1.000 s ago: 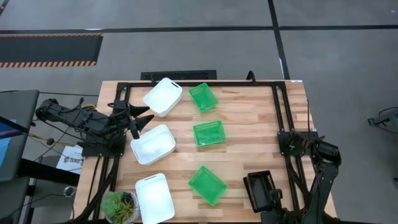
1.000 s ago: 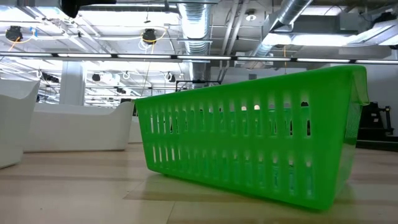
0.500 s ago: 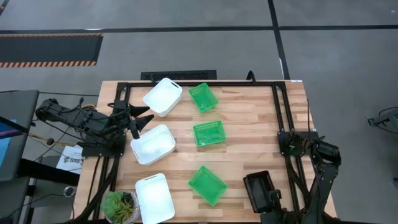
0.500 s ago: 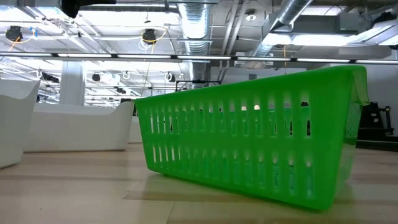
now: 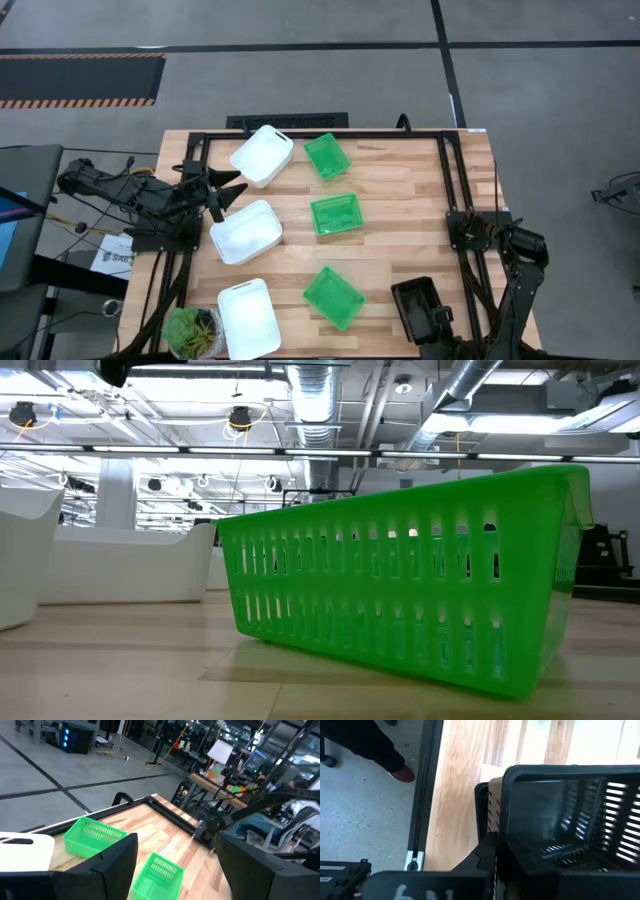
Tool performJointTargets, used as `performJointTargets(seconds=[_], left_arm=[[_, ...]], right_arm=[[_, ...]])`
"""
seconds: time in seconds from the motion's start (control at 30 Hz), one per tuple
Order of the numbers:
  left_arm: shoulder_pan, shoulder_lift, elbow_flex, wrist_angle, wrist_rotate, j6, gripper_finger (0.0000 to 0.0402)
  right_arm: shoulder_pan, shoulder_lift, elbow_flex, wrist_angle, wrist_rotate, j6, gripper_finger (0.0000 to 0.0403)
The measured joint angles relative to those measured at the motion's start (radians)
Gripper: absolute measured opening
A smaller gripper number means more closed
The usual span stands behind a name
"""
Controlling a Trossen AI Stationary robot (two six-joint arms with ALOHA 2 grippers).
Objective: Stack baskets by color
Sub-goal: Stack the top black bin on the bottom black bin
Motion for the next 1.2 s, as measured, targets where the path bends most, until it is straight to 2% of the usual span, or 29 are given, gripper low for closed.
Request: performJointTargets(seconds=[0.83,1.03,1.2], left_arm=[[0.0,0.0,0.0,0.0,0.0,0.003,0.0254],[0.0,0.0,0.0,0.009,0.0,0.003,0.0254],[0.0,0.0,0.0,0.011,0.0,0.003,0.0254]], right_arm=[[-0.038,-0.008,0.019,-0.034,0.001,-0.012,0.0152],[-0.053,-0.069,0.107,-0.057,0.004,0.04,0.0138],[-0.044,-0.076,0.113,0.044,0.001,0.063,0.0083]])
